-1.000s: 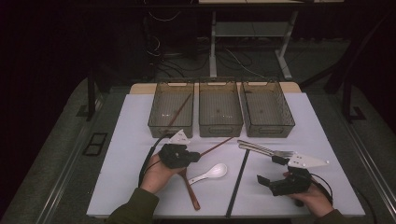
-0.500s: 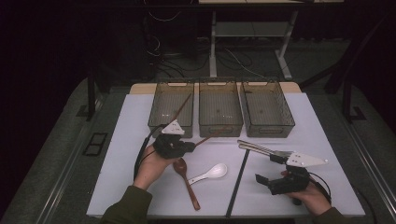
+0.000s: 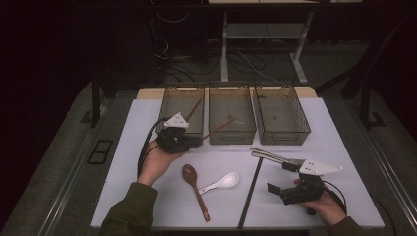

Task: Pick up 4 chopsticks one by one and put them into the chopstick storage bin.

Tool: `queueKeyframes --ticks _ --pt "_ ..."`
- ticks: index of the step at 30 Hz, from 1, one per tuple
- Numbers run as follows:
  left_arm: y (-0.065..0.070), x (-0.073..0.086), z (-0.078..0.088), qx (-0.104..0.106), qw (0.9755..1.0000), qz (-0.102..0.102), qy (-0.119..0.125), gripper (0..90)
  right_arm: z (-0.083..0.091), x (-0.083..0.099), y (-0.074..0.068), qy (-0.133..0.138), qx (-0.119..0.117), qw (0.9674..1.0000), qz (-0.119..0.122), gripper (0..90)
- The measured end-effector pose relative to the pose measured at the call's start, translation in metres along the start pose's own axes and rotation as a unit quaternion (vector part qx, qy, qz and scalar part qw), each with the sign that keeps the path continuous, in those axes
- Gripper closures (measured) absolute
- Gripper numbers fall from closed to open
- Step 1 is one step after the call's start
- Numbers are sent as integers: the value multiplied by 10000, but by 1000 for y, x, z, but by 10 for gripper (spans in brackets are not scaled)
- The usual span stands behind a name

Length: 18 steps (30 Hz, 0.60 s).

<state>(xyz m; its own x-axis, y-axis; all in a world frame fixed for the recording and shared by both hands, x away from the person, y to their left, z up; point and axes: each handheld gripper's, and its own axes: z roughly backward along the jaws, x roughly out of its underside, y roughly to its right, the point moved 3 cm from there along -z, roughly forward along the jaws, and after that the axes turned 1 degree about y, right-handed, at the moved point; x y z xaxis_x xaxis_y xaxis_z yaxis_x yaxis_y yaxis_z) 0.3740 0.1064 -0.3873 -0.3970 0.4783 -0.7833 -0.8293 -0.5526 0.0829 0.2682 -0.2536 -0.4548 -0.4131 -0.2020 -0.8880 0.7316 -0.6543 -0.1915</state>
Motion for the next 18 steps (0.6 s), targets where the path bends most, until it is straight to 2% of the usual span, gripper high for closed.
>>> queueKeyframes --ticks 10,18 --pt "-19 -18 6 -213 9997 -66 22 829 -3 -1 0 -47 -27 10000 19 9" --pt "-33 -29 8 -330 9993 44 145 829 -4 -1 -1 -61 -39 10000 23 8"
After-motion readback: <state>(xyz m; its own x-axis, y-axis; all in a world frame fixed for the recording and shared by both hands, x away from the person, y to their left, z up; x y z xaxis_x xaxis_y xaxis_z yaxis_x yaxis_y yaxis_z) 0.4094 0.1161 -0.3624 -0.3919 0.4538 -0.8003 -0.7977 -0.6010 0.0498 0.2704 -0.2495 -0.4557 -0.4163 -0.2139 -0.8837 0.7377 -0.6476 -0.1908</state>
